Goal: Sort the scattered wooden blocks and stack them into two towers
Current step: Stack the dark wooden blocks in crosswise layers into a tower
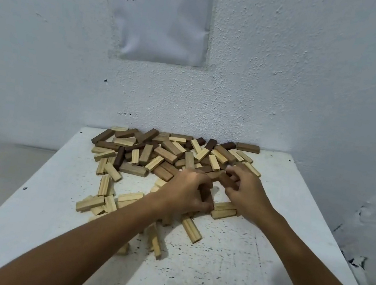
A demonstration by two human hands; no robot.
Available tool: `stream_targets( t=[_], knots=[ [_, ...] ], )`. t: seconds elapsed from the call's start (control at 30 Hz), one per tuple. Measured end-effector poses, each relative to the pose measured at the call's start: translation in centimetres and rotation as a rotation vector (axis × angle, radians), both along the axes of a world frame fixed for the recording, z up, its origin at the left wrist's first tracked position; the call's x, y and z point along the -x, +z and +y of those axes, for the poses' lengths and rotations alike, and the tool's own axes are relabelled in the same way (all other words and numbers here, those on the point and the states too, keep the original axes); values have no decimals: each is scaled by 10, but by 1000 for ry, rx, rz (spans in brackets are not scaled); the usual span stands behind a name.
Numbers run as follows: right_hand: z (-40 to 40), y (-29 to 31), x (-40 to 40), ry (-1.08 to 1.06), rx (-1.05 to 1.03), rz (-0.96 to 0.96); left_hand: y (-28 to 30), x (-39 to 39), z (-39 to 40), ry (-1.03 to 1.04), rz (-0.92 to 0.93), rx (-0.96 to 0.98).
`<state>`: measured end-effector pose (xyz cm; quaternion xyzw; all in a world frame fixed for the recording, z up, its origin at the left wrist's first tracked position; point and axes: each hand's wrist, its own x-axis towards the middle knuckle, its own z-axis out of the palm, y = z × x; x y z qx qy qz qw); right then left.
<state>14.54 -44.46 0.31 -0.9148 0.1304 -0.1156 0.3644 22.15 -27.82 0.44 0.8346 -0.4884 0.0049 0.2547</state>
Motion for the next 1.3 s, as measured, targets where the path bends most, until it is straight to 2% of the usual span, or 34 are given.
stream_targets(
  t=[0.17, 0.27, 0.37, 0.47, 0.6, 0.7, 0.83, 1.03, 1.13, 1.3],
  knots=[
    [3, 6, -13, 33, -51, 41, 3, -2, 14, 20, 73, 140],
    [17, 15, -25, 33, -76, -39, 8, -8, 33, 109, 90, 210],
    [36, 17, -45, 5, -35, -105, 10, -16, 57, 209, 157, 208],
    [55, 13, -61, -19, 34, -84, 10, -19, 78, 259, 186, 189],
    [65, 3, -70, -73, 127, -47, 8, -18, 99, 271, 169, 192],
    [65, 2, -67, -85, 104, -71, 8, -14, 110, 257, 159, 215],
    [67, 5, -45, -15, -1, -148, 9, -3, 117, 193, 137, 214],
    [78, 12, -2, 134, -103, -139, 15, 14, 119, 87, 94, 195],
    [97, 22, 10, 211, -123, -136, 16, 23, 142, 117, 90, 205],
    [146, 37, 4, 400, -93, -48, 15, 39, 204, 278, 108, 197]
  ],
)
